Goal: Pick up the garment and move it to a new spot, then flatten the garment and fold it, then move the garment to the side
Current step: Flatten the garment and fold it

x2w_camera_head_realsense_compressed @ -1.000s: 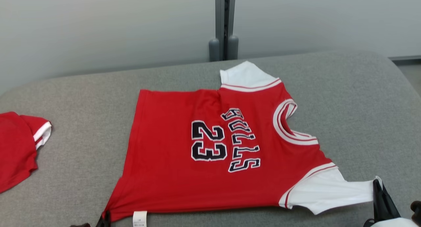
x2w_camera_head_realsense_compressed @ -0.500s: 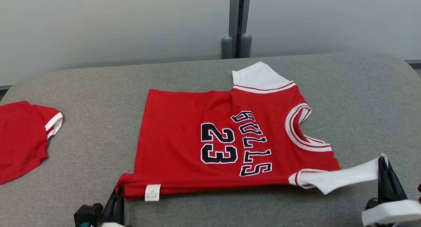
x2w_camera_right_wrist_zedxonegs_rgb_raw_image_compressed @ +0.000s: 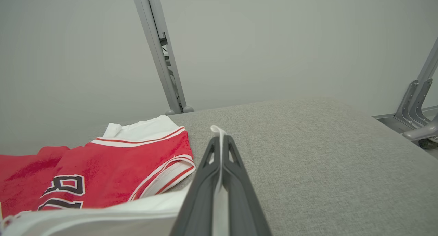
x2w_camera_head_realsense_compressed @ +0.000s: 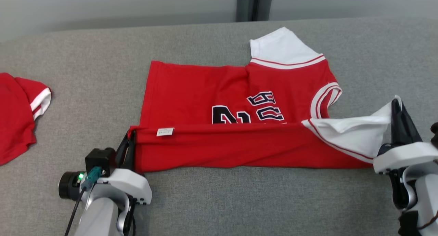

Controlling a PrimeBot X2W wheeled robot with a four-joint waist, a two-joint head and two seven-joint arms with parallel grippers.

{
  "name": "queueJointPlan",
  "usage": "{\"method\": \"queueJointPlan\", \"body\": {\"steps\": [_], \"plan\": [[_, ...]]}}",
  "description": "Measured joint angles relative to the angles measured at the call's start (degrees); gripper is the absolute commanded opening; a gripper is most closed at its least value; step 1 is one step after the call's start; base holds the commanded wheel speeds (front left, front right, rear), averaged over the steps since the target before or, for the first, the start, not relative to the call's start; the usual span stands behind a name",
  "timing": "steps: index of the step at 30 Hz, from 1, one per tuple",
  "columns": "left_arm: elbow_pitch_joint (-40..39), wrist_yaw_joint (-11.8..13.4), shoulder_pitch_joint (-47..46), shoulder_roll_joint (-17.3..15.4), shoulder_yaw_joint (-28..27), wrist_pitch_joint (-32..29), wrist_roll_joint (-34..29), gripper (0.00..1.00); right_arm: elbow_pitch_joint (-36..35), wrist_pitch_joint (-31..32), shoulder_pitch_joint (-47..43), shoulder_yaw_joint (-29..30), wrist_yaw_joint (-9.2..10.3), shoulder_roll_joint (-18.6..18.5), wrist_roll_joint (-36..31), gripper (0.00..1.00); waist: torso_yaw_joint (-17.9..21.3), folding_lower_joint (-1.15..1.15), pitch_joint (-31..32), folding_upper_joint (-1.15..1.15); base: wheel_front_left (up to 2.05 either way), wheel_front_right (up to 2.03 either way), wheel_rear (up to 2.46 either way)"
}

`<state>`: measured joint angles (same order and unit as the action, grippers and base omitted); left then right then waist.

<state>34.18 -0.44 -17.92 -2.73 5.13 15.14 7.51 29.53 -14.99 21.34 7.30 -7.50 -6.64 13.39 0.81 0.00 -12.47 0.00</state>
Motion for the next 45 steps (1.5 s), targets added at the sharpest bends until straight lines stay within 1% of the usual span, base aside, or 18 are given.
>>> {"method": "queueJointPlan", "body": {"steps": [3, 10, 11, 12, 13, 15, 18, 22, 28, 30, 34, 39, 41, 42, 43, 44, 45], "plan": [[1.7, 0.0, -2.8, 0.0, 0.2, 0.0, -0.2, 0.00, 2.2, 0.0, 3.1, 0.3, 0.00, -0.5, -1.0, 0.00, -0.1, 0.00, -2.0, 0.00, 0.00, 0.00, 0.00], [4.1, 0.1, -7.7, 0.0, 0.8, 0.0, -1.2, 0.00, 5.7, 0.0, 8.5, 0.7, 0.00, -0.3, -3.4, 0.00, -0.5, 0.00, -5.6, 0.00, 0.00, 0.00, 0.00], [4.4, 0.1, -8.3, 0.0, 1.0, 0.0, -1.4, 0.15, 6.2, 0.0, 9.2, 0.6, 0.00, -0.2, -3.4, 0.10, -0.6, 0.00, -6.0, 0.00, 0.00, 0.00, 0.00], [4.5, 0.1, -8.7, 0.0, 1.2, 0.0, -1.5, 0.79, 6.6, 0.0, 9.8, 0.3, 0.00, -0.1, -3.6, 0.64, -0.7, 0.00, -6.3, 0.00, 0.00, 0.00, 0.00], [4.5, 0.1, -8.8, 0.0, 1.3, 0.0, -1.5, 1.00, 7.0, 0.0, 10.0, 0.0, 0.00, -0.1, -3.8, 1.00, -0.8, 0.00, -6.6, 0.00, 0.00, 0.00, 0.00], [3.8, 0.5, -8.9, 0.0, 1.7, 0.0, -1.1, 1.00, 6.5, 0.0, 10.1, -0.2, 0.00, 0.2, -3.8, 1.00, -1.0, 0.00, -6.8, 0.00, 0.00, 0.00, 0.00], [1.2, 1.6, -7.8, 0.0, 1.6, 0.0, 0.5, 1.00, 3.5, 0.0, 9.5, -0.4, 0.00, 0.2, -3.7, 1.00, -1.1, 0.00, -6.6, 0.00, 0.00, 0.00, 0.00], [-1.5, 2.5, -2.9, 0.0, 1.9, 0.0, 3.2, 1.00, -0.3, 0.0, 3.9, -1.4, 0.00, 0.3, -2.5, 1.00, -1.0, 0.00, -5.6, 0.00, 0.00, 0.00, 0.00], [-2.4, 3.5, 1.7, 0.0, 3.4, 0.0, 5.1, 1.00, -1.8, 0.0, -4.8, -4.4, 0.00, 0.2, 0.2, 1.00, -0.6, 0.00, -4.2, 0.00, 0.00, 0.00, 0.00], [-2.3, 3.6, 2.3, 0.0, 3.5, 0.0, 5.5, 1.00, -1.5, 0.0, -6.6, -4.6, 0.00, 0.5, 1.1, 1.00, -0.3, 0.00, -3.9, 0.00, 0.00, 0.00, 0.00], [-1.8, 3.8, 2.5, 0.0, 3.7, 0.0, 5.6, 1.00, 1.1, 0.0, -8.0, -5.2, 0.00, 1.0, 1.8, 1.00, 0.1, 0.00, -3.7, 0.00, 0.00, 0.00, 0.00], [-1.3, 3.6, 2.4, 0.0, 3.7, 0.0, 5.1, 1.00, 5.3, -0.3, -7.1, -5.0, 0.00, 1.1, 2.8, 1.00, -0.1, 0.00, -3.9, 0.00, 0.00, 0.00, 0.00], [-1.2, 3.5, 2.3, 0.0, 3.9, 0.0, 4.9, 1.00, 8.9, -0.6, -5.5, -6.2, 0.00, 1.0, 3.8, 1.00, -0.4, 0.00, -3.9, 0.00, 0.00, 0.00, 0.00], [-1.1, 3.5, 2.3, 0.0, 3.9, 0.0, 4.9, 1.00, 9.6, -0.7, -5.1, -7.0, 0.00, 0.8, 4.1, 0.73, -0.5, 0.00, -3.9, 0.00, 0.00, 0.00, 0.00], [-1.0, 3.5, 2.3, 0.0, 4.0, 0.0, 4.9, 1.00, 10.2, -0.7, -4.7, -7.8, 0.00, 0.4, 4.4, 0.26, -0.6, 0.00, -3.9, 0.00, 0.00, 0.00, 0.00], [-0.7, 3.4, 2.3, 0.0, 3.9, 0.0, 5.0, 1.00, 10.7, -0.7, -4.3, -8.3, 0.00, 0.2, 4.9, 0.00, -0.7, 0.00, -3.9, 0.00, 0.00, 0.00, 0.00], [-0.7, 3.4, 2.3, 0.0, 3.9, 0.0, 5.0, 1.00, 10.7, -0.7, -4.3, -8.3, 0.00, 0.2, 4.9, 0.00, -0.7, 0.00, -3.9, 0.00, 0.00, 0.00, 0.00]]}}
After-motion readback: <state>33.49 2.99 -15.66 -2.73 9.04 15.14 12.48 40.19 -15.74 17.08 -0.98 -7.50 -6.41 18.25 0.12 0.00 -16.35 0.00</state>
